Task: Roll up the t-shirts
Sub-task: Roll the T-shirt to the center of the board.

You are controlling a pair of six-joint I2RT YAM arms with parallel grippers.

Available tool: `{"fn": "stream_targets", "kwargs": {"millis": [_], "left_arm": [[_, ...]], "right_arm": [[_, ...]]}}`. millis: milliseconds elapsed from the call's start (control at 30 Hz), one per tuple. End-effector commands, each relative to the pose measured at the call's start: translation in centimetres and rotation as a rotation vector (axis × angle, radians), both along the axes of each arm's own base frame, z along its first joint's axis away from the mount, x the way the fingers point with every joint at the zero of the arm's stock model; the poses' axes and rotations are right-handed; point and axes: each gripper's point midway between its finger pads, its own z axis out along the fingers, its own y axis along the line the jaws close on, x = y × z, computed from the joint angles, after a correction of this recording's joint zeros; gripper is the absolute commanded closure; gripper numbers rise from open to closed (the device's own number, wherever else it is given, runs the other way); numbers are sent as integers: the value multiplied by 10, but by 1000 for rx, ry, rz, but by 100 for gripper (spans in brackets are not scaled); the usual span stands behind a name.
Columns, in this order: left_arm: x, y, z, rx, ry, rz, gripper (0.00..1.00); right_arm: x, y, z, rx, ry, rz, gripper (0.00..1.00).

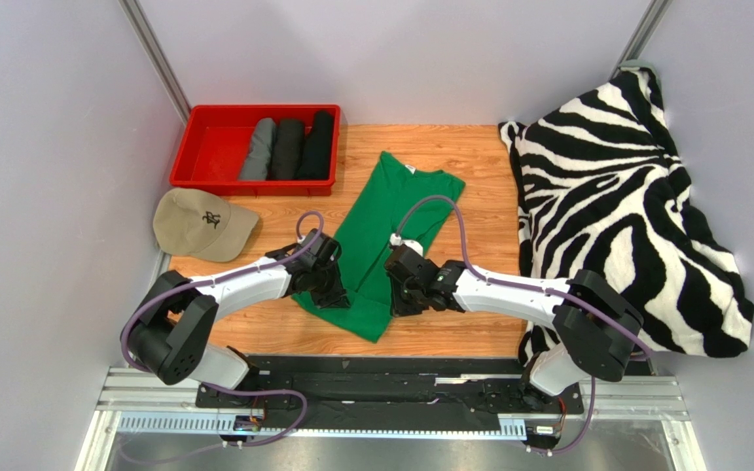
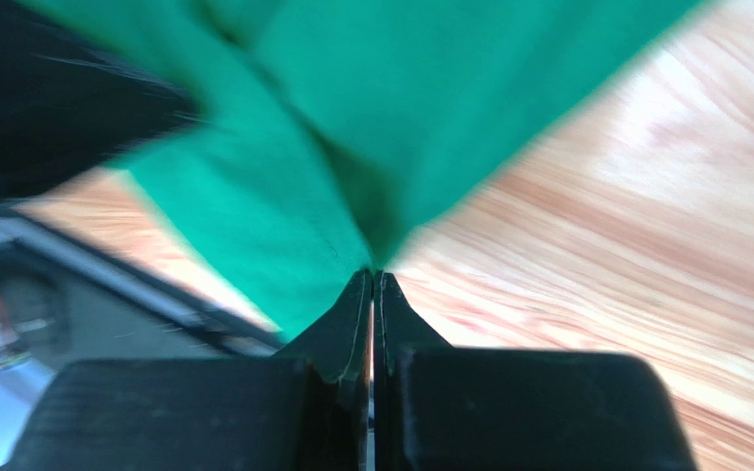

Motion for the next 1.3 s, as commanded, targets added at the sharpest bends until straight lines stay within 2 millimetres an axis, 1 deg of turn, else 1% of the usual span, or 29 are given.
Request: {"fn": "stream_targets", "kwargs": {"millis": [0,33,133,167,233,267,300,333,367,400,433,467,500,533,567,600,633,667,733,767,800,833,867,900,933,1000,1033,1167,1267], "left_arm": [[14,-7,11,-11,-54,-9,92],[15,-7,12,-11,-61,-14,92],[16,-8,22,-21,-91,-32,88],[17,-7,25,-25,-100,-36,86],[14,-8,37,-44,-123,-53,84],[12,-6,39,-44,-120,-54,83],[10,-6,46,-60,-137,-58,82],[7,-8,50,-79,-140,-64,82],[3,-6,48,-84,-134,-61,81],[1,-7,54,-103,-147,-60,81],[-3,-9,53,-121,-137,-56,81],[-4,-10,52,-134,-137,-53,81],[-5,-11,50,-136,-129,-55,81],[-5,-11,47,-134,-120,-48,82],[-3,-13,48,-136,-123,-50,83],[-3,-13,42,-124,-105,-46,84],[0,-14,42,-120,-103,-45,87],[1,-14,35,-99,-82,-39,88],[5,-9,27,-54,-66,-10,91],[6,-8,22,-35,-47,-5,92],[7,-9,19,-29,-38,-10,93],[8,-11,17,-28,-32,-11,94],[6,-11,9,-14,-5,-10,95],[6,-11,7,-12,4,-9,95],[7,-12,5,-11,9,-8,96],[7,-11,0,-1,19,0,96],[7,-10,-1,4,22,5,96],[6,-7,-4,22,28,8,96],[7,-6,-2,28,22,5,96]], "right_arm": [[7,-26,-30,-119,-33,-46,100],[6,-28,-36,-132,-27,-45,100],[10,-25,-39,-141,-37,-43,100],[11,-23,-39,-141,-38,-41,100],[13,-21,-35,-136,-45,-39,100],[14,-19,-30,-127,-53,-38,100],[14,-19,-28,-126,-55,-40,97],[15,-20,-24,-124,-60,-42,89],[16,-21,-18,-120,-67,-45,86],[16,-20,-13,-112,-75,-49,82],[17,-24,-9,-123,-86,-55,77],[16,-22,-2,-118,-99,-53,75],[16,-21,8,-108,-119,-52,73],[16,-27,12,-134,-133,-61,72],[13,-21,21,-123,-153,-45,71],[11,-19,27,-120,-165,-41,71],[10,-20,29,-136,-179,-37,72],[2,-15,32,-136,-189,-11,72],[-1,-6,36,-134,-214,16,73],[-8,1,36,-133,-221,46,75],[-9,7,37,-134,-228,68,76],[-12,13,31,-144,-220,90,77],[-18,19,27,-150,-218,119,78],[-19,22,24,-154,-217,132,78],[-22,26,14,-170,-210,154,80],[-26,29,3,-183,-189,172,81],[-31,28,-6,-190,-164,181,83],[-47,25,-33,-202,-100,208,83],[-52,20,-43,-228,-79,212,84]]}}
